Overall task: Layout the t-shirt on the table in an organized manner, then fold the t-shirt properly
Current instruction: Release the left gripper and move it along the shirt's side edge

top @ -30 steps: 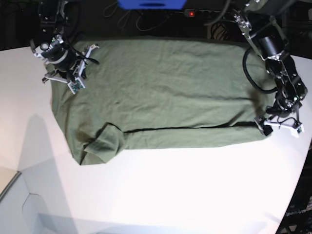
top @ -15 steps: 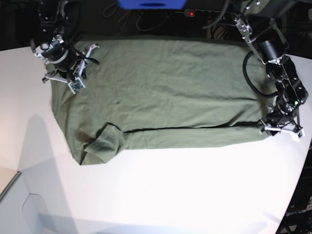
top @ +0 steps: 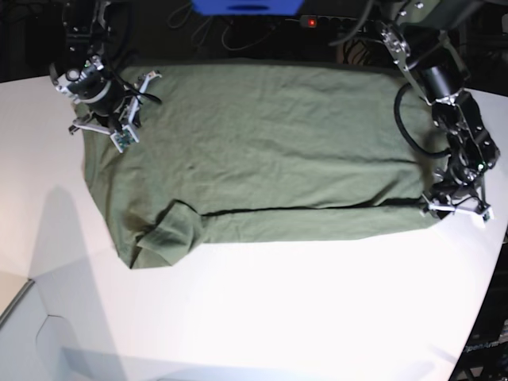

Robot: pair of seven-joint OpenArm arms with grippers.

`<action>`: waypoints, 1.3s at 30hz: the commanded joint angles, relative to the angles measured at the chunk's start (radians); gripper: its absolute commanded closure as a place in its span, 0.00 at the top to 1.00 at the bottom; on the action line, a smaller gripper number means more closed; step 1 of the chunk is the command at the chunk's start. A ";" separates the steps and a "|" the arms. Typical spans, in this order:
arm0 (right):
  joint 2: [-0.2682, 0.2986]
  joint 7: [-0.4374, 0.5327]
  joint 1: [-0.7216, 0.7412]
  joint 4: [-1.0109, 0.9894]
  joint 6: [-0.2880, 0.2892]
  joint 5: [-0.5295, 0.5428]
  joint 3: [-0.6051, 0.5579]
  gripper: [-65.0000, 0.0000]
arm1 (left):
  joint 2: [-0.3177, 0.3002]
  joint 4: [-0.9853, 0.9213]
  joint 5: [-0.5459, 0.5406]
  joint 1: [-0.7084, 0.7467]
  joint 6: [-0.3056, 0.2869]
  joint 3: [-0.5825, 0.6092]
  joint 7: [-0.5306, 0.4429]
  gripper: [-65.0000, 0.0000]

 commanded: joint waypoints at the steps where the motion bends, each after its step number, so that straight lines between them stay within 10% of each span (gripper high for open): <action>1: 0.006 0.018 0.001 0.014 -0.001 0.009 0.002 0.00 | -0.014 -0.003 -0.009 -0.039 -0.001 -0.002 -0.017 0.53; 11: 0.007 0.018 0.000 0.014 -0.001 0.009 0.005 0.00 | -0.014 -0.037 -0.009 -0.051 -0.001 0.001 -0.017 0.51; 20: 0.009 0.018 0.004 0.014 -0.001 0.009 0.005 0.00 | -0.012 -0.044 -0.009 -0.065 -0.001 0.004 -0.074 0.27; 24: 0.009 0.018 0.008 0.014 -0.001 0.009 0.003 0.00 | -0.012 -0.044 -0.009 -0.070 -0.001 0.002 -0.080 0.00; 39: 0.009 0.018 0.009 0.014 -0.001 0.009 0.002 0.00 | 0.012 0.048 -0.121 -0.096 0.008 0.002 -0.080 0.01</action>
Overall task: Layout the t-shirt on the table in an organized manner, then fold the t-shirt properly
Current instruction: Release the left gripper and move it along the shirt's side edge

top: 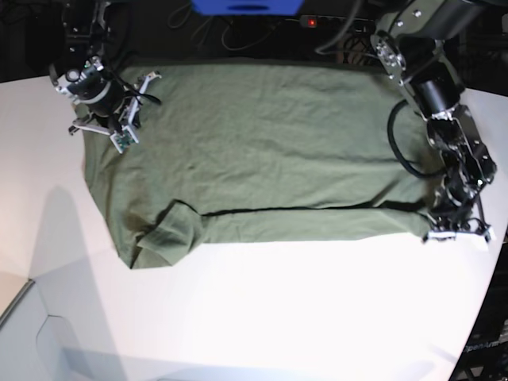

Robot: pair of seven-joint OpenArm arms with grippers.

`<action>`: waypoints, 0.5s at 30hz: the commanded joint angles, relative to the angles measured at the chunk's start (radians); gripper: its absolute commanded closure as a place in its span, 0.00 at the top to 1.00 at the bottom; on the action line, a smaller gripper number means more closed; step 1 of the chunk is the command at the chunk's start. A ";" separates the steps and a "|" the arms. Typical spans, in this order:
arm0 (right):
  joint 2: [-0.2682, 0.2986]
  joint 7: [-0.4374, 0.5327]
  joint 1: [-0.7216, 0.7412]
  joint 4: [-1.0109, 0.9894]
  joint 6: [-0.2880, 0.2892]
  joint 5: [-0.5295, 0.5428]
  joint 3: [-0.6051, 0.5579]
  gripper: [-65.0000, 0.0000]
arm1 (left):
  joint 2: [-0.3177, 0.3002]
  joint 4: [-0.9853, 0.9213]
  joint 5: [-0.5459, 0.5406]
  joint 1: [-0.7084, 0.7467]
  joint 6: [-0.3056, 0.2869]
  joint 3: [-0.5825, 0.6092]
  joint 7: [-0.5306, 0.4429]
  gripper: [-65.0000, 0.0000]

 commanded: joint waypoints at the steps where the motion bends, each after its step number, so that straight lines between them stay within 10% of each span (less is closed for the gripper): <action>1: 0.008 0.018 0.006 0.014 -0.001 0.008 0.001 0.00 | -0.017 0.018 -0.017 -0.042 0.000 0.002 -0.020 0.01; 15: 0.009 0.018 0.001 0.014 -0.001 0.008 0.005 0.00 | -0.049 -0.271 -0.007 -0.263 0.002 0.004 -0.163 0.01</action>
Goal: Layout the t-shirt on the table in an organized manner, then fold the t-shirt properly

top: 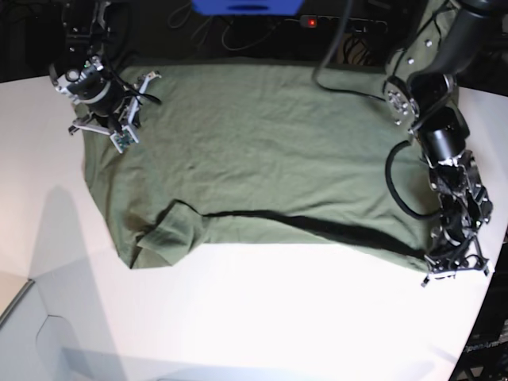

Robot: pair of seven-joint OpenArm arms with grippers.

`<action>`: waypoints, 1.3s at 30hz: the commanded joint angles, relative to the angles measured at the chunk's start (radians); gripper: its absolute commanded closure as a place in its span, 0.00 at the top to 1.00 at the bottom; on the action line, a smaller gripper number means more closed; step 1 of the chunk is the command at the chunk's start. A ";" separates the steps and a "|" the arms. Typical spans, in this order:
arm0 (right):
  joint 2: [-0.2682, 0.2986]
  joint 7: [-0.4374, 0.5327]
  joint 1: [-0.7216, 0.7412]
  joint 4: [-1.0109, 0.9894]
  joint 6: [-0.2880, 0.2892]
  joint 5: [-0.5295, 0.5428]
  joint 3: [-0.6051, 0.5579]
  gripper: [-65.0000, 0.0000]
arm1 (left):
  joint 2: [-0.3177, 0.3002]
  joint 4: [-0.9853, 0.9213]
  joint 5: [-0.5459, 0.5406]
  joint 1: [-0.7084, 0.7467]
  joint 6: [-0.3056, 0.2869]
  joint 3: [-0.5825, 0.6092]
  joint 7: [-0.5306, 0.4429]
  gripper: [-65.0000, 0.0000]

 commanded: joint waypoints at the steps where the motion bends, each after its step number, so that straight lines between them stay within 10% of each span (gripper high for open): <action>1: 0.009 0.018 0.002 0.015 -0.001 0.008 0.005 0.00 | -0.024 -0.017 -0.010 -0.051 -0.006 0.001 -0.044 0.01; 8: 0.009 0.018 -0.001 0.015 -0.001 0.008 0.005 0.00 | -0.058 -0.204 -0.010 -0.124 -0.006 0.001 -0.139 0.05; 16: 0.009 0.018 -0.001 0.015 -0.001 0.008 0.005 0.00 | -0.062 -0.226 -0.021 -0.129 -0.006 0.000 -0.190 0.46; 20: 0.009 0.018 0.006 0.020 -0.001 0.008 0.002 0.00 | -0.051 -0.102 -0.032 -0.109 -0.015 0.000 -0.099 0.44; 26: 0.008 0.018 0.039 0.070 -0.001 0.008 0.005 0.00 | 0.028 0.306 -0.121 0.093 -0.006 0.000 0.244 0.00; 28: 0.008 0.018 0.051 0.090 -0.001 0.008 0.005 0.00 | 0.068 0.437 -0.131 0.170 -0.006 0.001 0.312 0.01; 39: -0.020 0.010 0.224 0.087 -0.001 0.007 -0.015 0.09 | 0.073 0.437 -0.128 0.448 -0.011 0.219 0.142 0.00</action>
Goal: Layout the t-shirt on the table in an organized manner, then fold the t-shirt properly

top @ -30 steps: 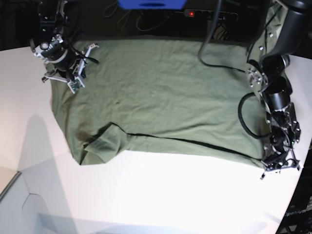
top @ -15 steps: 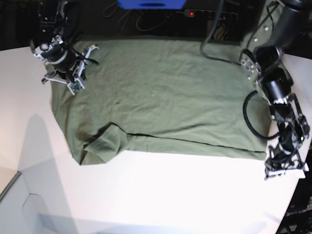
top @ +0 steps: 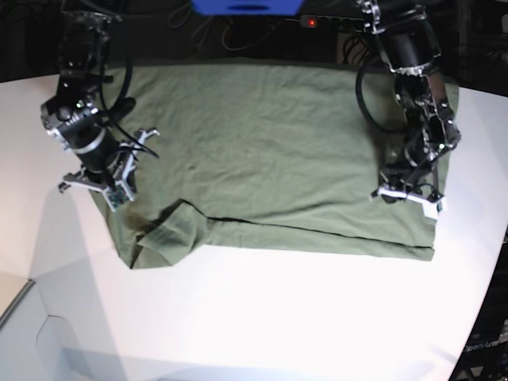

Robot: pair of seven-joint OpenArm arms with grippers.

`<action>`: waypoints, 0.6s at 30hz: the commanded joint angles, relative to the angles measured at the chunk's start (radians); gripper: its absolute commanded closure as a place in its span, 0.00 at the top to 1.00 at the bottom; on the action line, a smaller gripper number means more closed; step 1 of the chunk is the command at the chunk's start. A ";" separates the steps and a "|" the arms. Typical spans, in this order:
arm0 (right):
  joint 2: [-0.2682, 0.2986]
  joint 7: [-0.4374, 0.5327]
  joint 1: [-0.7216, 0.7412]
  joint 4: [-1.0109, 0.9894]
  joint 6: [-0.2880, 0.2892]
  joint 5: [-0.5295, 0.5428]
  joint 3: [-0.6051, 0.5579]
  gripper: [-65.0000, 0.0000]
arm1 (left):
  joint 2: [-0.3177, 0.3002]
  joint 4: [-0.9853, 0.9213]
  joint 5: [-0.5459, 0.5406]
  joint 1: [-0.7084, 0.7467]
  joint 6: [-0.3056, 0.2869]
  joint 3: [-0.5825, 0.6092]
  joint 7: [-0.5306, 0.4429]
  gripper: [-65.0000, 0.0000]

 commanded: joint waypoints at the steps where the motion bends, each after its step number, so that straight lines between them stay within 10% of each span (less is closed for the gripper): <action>1: -0.005 0.008 0.031 0.000 0.000 0.014 -0.003 0.14 | -0.024 -0.002 -0.013 -0.016 -0.005 0.017 -0.044 0.00; 10: -0.032 -0.068 0.217 -0.301 0.000 0.014 -0.049 0.61 | -0.057 -0.038 -0.014 0.007 -0.006 0.028 -0.064 0.00; 18: -0.032 -0.065 0.316 -0.489 0.000 0.015 -0.049 0.63 | -0.051 -0.036 -0.013 0.005 -0.006 0.032 -0.062 0.00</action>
